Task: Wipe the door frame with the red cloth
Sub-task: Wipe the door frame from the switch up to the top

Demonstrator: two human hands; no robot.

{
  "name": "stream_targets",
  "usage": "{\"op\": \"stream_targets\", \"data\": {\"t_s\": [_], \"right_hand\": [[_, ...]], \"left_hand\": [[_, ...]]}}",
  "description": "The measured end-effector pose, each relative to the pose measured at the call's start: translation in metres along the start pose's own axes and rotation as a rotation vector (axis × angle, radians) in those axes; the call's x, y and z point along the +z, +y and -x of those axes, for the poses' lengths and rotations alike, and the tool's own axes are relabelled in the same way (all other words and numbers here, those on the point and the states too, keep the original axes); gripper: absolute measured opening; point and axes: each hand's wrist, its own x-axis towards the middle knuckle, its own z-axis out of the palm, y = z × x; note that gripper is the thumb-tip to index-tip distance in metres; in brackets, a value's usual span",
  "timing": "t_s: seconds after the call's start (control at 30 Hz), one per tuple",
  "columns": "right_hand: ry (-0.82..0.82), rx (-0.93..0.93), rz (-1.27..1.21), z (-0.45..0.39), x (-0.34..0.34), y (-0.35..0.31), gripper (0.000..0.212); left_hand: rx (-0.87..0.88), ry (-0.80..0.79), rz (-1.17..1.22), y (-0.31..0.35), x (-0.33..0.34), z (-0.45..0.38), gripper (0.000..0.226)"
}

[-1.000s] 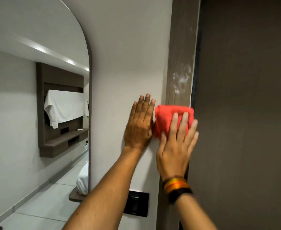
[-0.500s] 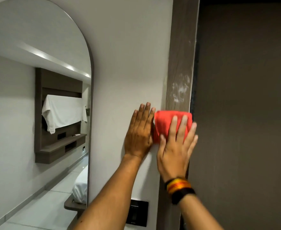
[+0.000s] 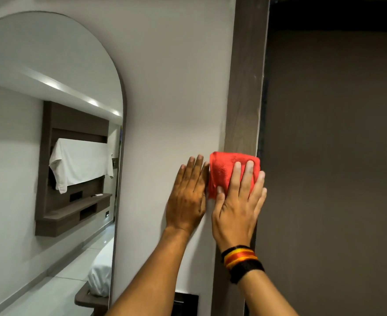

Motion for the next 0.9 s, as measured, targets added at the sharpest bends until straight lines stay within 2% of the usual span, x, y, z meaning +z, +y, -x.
{"op": "stream_targets", "data": {"t_s": [0.17,0.23,0.37,0.47,0.77,0.9], "right_hand": [[0.029,-0.058,-0.037,-0.118,-0.029,-0.033,0.071],[0.038,-0.063,-0.04,-0.139,-0.036,-0.037,0.07],[0.052,-0.037,-0.066,-0.08,-0.025,-0.024,0.069],[-0.009,-0.034,-0.057,-0.05,-0.02,-0.016,0.069],[-0.031,-0.141,-0.042,-0.278,-0.076,-0.07,0.07],[-0.028,-0.117,-0.04,-0.327,-0.092,-0.09,0.071]], "left_hand": [[0.014,0.041,-0.05,-0.002,0.002,-0.001,0.066],[0.014,0.022,-0.051,-0.002,0.001,-0.001,0.067],[0.015,0.007,-0.062,-0.001,-0.001,-0.002,0.059],[0.009,0.0,-0.043,-0.001,-0.002,-0.001,0.056],[0.015,0.028,-0.029,-0.002,0.002,0.001,0.063],[0.003,0.027,-0.012,-0.003,0.005,0.0,0.068]]}}
